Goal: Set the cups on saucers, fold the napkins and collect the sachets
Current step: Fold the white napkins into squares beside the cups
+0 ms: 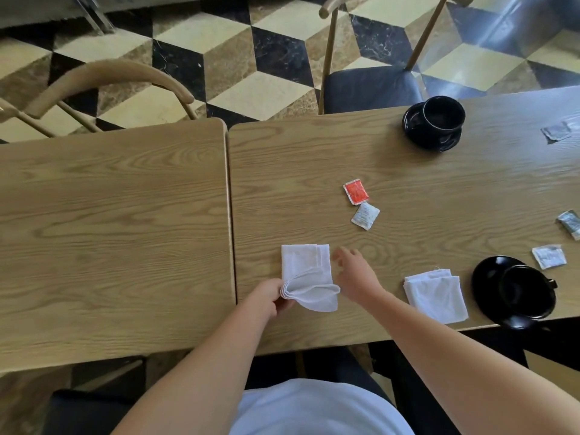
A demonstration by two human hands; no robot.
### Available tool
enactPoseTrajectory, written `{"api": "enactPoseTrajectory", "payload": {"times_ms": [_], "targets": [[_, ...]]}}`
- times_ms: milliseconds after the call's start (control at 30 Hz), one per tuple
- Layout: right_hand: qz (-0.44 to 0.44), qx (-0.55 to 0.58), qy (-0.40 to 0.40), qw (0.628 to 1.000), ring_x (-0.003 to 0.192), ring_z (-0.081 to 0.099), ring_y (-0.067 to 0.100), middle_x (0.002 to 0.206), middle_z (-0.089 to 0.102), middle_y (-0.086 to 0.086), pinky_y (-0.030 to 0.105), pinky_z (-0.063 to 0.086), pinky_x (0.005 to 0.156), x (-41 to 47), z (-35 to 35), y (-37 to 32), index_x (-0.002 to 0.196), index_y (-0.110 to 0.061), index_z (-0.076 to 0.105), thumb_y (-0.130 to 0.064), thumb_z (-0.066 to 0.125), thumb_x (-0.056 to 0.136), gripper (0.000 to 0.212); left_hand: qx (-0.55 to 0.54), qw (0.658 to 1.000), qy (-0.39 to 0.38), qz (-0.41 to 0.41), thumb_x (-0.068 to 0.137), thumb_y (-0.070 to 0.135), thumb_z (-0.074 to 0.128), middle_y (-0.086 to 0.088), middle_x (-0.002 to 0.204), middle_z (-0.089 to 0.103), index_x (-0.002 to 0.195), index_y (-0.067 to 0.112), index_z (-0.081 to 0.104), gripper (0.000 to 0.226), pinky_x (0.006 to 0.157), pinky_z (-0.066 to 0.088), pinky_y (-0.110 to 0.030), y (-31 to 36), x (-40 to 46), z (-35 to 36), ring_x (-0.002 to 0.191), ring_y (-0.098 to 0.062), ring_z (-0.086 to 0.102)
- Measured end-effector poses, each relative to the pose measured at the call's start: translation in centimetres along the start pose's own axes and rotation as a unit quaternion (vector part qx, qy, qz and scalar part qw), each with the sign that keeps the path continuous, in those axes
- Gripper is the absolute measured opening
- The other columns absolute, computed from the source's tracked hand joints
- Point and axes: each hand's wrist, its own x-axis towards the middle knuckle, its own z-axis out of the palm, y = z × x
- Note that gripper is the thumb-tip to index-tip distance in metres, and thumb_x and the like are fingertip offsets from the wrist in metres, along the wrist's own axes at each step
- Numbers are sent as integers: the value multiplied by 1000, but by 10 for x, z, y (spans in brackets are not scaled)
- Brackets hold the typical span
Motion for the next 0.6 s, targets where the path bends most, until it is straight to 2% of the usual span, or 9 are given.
{"api": "enactPoseTrajectory", "payload": {"times_ms": [33, 100, 167, 233, 300, 400, 500, 533, 600], "targets": [[-77, -45, -10, 996, 107, 55, 20, 133, 48, 1, 32, 53, 80, -2, -2, 6, 134, -27, 53, 5, 54, 79, 64, 12, 1000, 1, 8, 95, -9, 48, -8, 38, 58, 66, -2, 57, 31, 30, 46, -19, 2, -2, 1, 27, -16, 56], [-166, -141, -62, 974, 130, 33, 21, 151, 31, -4, 34, 43, 101, -5, -7, 18, 146, -40, 38, 7, 57, 75, 88, 21, 999, -2, 26, 95, -11, 46, -8, 39, 59, 69, -2, 58, 29, 31, 47, -20, 5, -2, 1, 29, -16, 58], [-207, -224, -89, 948, 138, 20, 23, 158, 15, -7, 41, 34, 112, -6, -6, 28, 151, -46, 23, -11, 74, 76, 97, 24, 999, -17, 30, 95, -11, 47, -8, 42, 60, 73, -1, 60, 27, 33, 48, -21, 7, -6, -1, 32, -15, 59], [-229, -233, -89, 941, 141, 14, 23, 161, 10, -8, 46, 29, 114, -7, -1, 33, 152, -45, 23, -37, 84, 73, 100, -3, 999, -27, 18, 94, -8, 54, -10, 47, 64, 75, -1, 63, 22, 35, 51, -23, 7, -5, -5, 36, -17, 63], [-224, -194, -78, 952, 143, 14, 24, 162, 12, -6, 47, 29, 114, -8, 7, 33, 149, -36, 38, -42, 83, 72, 90, -27, 999, -42, -3, 92, -8, 58, -12, 55, 68, 77, -2, 66, 18, 39, 55, -27, 7, -6, -7, 42, -20, 67], [-185, -62, -43, 980, 139, 26, 27, 158, 29, 0, 47, 35, 111, -9, 17, 28, 140, -21, 57, -17, 79, 78, 66, 5, 998, -67, -12, 89, -7, 46, -11, 60, 69, 82, 1, 68, 24, 46, 58, -29, 7, -6, -6, 50, -21, 68], [-180, 44, -32, 982, 121, 37, 21, 136, 50, 2, 33, 30, 105, -11, 19, 26, 123, -15, 72, -9, 78, 82, 42, 21, 996, -88, -13, 81, -1, 40, -14, 74, 67, 93, 1, 68, 31, 60, 61, -34, 6, -6, -8, 68, -28, 68], [-183, 44, -36, 981, 116, 40, 19, 128, 54, 1, 30, 28, 101, -11, 18, 27, 116, -13, 75, -7, 73, 84, 33, 22, 995, -94, -12, 79, 0, 38, -15, 74, 66, 97, 1, 69, 36, 62, 61, -36, 5, -5, -9, 69, -30, 66], [-168, 74, -53, 981, 102, 51, 16, 109, 64, -2, 30, 32, 89, -10, 13, 26, 97, -9, 77, -7, 63, 85, 18, 61, 994, -88, 11, 77, 1, 34, -10, 62, 57, 104, 6, 69, 44, 57, 53, -31, 4, -6, -11, 53, -24, 57]]}}
